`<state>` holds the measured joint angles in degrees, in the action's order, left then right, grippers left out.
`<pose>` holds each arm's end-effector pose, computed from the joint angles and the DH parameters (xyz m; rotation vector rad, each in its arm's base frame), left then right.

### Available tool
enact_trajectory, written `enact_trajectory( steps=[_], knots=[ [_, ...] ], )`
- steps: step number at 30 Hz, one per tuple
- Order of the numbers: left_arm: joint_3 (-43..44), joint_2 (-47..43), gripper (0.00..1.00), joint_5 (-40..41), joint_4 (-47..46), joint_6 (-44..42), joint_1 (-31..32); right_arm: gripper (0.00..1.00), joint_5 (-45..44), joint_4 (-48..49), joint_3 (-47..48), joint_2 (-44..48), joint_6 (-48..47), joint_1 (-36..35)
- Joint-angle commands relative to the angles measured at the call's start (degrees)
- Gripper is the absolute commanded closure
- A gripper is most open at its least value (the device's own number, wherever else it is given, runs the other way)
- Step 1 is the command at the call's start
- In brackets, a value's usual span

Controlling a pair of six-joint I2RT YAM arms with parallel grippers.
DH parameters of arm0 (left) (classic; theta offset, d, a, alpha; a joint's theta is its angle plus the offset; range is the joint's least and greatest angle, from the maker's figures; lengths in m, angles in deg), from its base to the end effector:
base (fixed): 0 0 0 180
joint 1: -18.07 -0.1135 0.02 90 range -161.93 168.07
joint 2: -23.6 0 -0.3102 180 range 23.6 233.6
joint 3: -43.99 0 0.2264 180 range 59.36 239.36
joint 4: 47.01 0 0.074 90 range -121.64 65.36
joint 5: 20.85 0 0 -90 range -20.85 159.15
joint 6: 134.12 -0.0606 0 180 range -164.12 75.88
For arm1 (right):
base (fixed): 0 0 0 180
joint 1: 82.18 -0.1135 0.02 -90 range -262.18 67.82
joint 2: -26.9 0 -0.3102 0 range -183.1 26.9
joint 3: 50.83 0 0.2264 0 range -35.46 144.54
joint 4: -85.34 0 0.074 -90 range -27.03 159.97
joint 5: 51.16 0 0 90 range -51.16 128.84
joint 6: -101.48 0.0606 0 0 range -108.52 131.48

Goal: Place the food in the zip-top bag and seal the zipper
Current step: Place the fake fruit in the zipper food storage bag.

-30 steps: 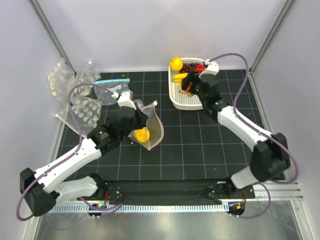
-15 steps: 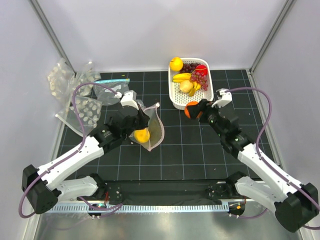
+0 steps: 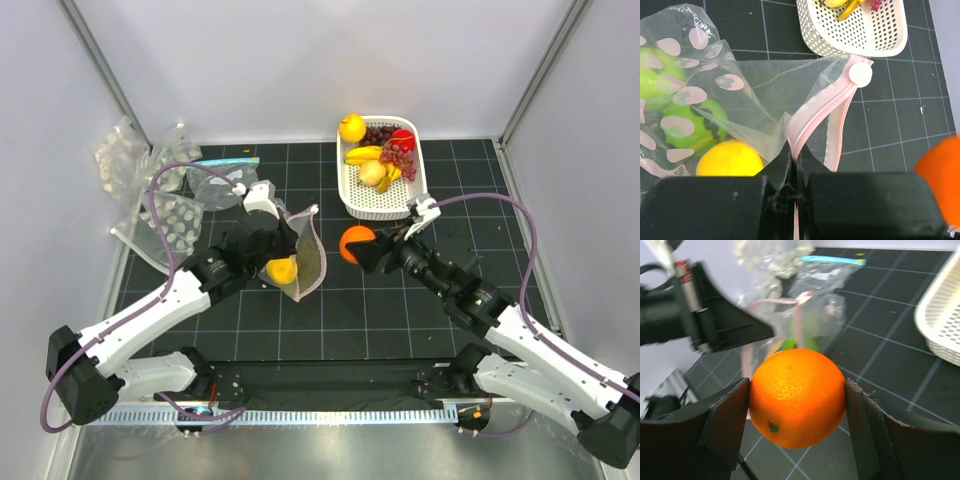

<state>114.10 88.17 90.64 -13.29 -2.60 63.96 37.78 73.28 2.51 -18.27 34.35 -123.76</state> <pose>0.1740 -0.1476 0.3539 -0.1554 2.0682 -0.5698 0.1202 0.1051 0.3565 -0.2629 1.6868 0.8372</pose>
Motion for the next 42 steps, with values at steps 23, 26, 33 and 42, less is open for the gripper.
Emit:
enact_trajectory(
  steps=[23,26,33,42],
  knots=[
    [0.8,-8.7,1.0,-21.3,-5.3,3.1,0.1,0.45,-10.6,18.5,-1.8,-15.0,-6.9,-13.6],
    [0.5,-8.9,1.0,-21.3,-6.1,3.2,0.1,0.05,-12.8,18.0,-1.1,-16.4,-6.7,-13.6],
    [0.6,-8.6,1.0,-17.5,-4.9,2.6,0.1,0.0,-14.1,15.6,-1.2,-14.2,-6.6,-13.6],
    [0.8,-6.8,1.0,-14.3,-3.8,2.6,-0.1,0.01,-17.3,14.2,-3.2,-7.5,-6.8,-13.6]
  ],
)
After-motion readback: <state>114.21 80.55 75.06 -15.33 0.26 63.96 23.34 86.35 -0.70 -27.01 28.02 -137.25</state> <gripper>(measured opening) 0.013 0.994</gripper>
